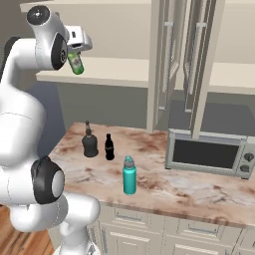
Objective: Sort all alcoholic drinks to one cabinet, and non-alcoholic drinks to the other.
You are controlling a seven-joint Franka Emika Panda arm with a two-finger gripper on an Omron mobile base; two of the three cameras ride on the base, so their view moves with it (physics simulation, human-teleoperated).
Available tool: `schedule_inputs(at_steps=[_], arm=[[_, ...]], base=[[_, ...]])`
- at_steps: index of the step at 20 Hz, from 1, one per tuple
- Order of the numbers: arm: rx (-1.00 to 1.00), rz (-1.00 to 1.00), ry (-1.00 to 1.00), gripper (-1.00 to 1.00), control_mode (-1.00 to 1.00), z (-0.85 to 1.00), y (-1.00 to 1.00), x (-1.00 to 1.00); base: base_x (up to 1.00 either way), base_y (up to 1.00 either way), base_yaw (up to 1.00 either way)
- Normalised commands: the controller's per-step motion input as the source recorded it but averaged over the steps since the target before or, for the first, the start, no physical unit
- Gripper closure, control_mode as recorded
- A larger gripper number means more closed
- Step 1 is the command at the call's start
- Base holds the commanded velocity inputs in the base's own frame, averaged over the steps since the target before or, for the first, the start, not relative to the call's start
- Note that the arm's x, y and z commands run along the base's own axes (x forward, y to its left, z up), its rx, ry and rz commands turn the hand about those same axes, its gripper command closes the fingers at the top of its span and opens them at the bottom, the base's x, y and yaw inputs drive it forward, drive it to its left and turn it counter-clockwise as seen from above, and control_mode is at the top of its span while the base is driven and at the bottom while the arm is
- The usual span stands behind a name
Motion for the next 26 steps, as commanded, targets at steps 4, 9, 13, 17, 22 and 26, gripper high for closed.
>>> schedule_inputs(at_steps=[4, 9, 13, 17, 22, 26], arm=[[0.0, 0.0, 0.04, 1.0, -1.0, -0.29, 0.0, 0.64], [0.0, 0.0, 0.0, 1.0, -1.0, -0.09, 0.0, 0.61], [0.0, 0.0, 0.0, 1.0, -1.0, -0.02, 0.0, 0.7], [0.0, 0.0, 0.0, 1.0, -1.0, -0.3, 0.01, 0.57], [0.0, 0.0, 0.01, 1.0, -1.0, -0.5, 0.05, 0.37], [-0.01, 0.0, 0.0, -1.0, -1.0, -0.54, 0.06, 0.2]], base=[[0.0, 0.0, 0.0], [0.0, 0.0, 0.0], [0.0, 0.0, 0.0], [0.0, 0.0, 0.0], [0.0, 0.0, 0.0], [0.0, 0.0, 0.0]])
